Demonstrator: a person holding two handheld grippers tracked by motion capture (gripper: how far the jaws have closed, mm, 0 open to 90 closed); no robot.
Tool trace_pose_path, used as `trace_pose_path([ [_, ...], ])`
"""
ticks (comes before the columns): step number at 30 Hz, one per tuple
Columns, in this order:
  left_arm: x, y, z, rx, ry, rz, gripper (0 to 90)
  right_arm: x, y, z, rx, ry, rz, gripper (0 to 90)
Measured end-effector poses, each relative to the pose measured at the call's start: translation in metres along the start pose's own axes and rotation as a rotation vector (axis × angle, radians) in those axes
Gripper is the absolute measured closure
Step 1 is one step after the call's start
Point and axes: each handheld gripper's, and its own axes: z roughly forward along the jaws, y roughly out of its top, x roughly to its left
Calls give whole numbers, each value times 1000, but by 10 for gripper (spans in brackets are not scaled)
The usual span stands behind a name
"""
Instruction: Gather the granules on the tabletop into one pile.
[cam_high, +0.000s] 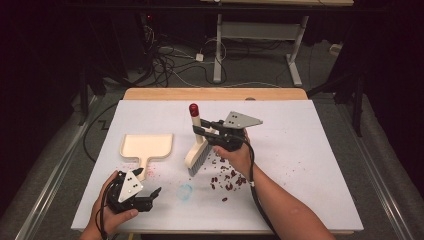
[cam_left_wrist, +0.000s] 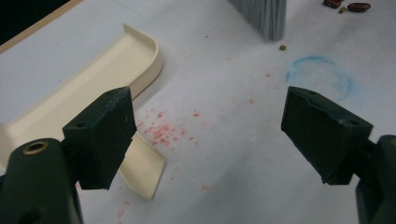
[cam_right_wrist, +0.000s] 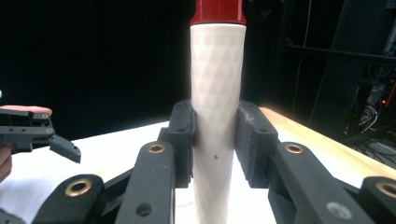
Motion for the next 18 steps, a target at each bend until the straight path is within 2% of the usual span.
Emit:
trace_pose_path([
  [2, -1, 1, 1, 5, -4, 11, 169, -2, -1, -10, -2, -13, 7, 698],
  [7, -2, 2, 4, 18, -15, 8, 169, -6, -3, -33, -3, -42, 4, 697],
  [13, -3, 5, 6, 18, -24, 14, 169, -9, -4, -51, -8, -85, -6, 697],
  [18, -3, 6, 8, 18, -29, 17, 169, -10, -6, -61, -12, -99, -5, 697],
])
